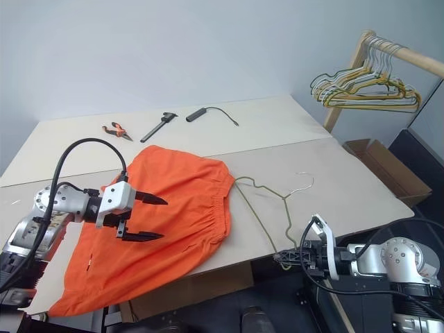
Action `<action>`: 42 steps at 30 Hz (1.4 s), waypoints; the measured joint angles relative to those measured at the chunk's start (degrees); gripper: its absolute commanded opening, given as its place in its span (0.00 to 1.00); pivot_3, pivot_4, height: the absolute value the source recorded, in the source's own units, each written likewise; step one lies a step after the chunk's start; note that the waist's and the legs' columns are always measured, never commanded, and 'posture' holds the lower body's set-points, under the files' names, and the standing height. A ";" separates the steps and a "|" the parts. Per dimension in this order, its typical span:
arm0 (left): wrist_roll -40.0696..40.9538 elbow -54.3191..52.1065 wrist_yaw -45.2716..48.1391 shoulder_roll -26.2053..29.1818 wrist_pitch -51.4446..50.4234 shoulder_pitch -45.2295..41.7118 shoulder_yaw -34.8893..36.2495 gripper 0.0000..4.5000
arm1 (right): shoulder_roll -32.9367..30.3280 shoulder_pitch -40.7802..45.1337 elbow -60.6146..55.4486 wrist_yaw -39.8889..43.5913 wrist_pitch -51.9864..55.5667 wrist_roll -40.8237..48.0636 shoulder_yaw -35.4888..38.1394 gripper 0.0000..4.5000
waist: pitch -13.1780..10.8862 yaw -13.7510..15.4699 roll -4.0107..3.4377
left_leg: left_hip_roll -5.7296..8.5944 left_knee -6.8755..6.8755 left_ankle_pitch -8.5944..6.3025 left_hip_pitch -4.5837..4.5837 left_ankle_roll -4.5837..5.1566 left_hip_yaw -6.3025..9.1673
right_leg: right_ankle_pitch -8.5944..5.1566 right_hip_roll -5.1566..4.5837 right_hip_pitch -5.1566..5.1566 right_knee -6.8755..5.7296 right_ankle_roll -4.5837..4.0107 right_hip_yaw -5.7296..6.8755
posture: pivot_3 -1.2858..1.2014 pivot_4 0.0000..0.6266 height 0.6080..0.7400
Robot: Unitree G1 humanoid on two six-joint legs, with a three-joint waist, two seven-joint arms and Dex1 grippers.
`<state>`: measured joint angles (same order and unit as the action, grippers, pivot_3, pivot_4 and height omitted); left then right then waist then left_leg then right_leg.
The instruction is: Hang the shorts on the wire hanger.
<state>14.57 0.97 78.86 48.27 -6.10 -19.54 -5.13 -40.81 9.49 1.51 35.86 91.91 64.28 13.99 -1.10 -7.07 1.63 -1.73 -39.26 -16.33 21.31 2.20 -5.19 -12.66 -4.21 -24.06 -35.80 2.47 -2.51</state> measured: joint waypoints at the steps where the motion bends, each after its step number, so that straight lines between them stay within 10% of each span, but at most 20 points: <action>1: -0.01 0.00 0.00 0.00 0.00 0.00 0.00 0.99 | 0.00 0.00 -0.07 0.19 0.01 0.01 -0.12 0.00 | 0.00 0.00 0.00 | 0.00 0.00 0.00 0.00 0.00 0.00 | 0.00 0.00 0.00 0.00 0.00 0.00 | 0.46 0.00 1.00; 42: -1.13 -0.08 -0.69 -0.18 1.12 1.45 -0.35 0.99 | 0.73 0.30 -0.56 3.26 0.08 -0.33 -2.24 0.00 | 0.00 0.01 -0.01 | 0.00 -0.02 0.00 -0.02 0.00 0.00 | 0.01 0.00 0.01 -0.04 0.00 0.00 | 0.47 0.00 1.00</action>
<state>13.44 0.89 78.16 48.09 -4.98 -18.09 -5.48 -40.08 9.78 0.95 39.12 91.99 63.95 11.75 -1.10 -7.07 1.62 -1.73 -39.29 -16.33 21.29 2.20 -5.19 -12.65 -4.21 -24.05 -35.84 2.46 -2.51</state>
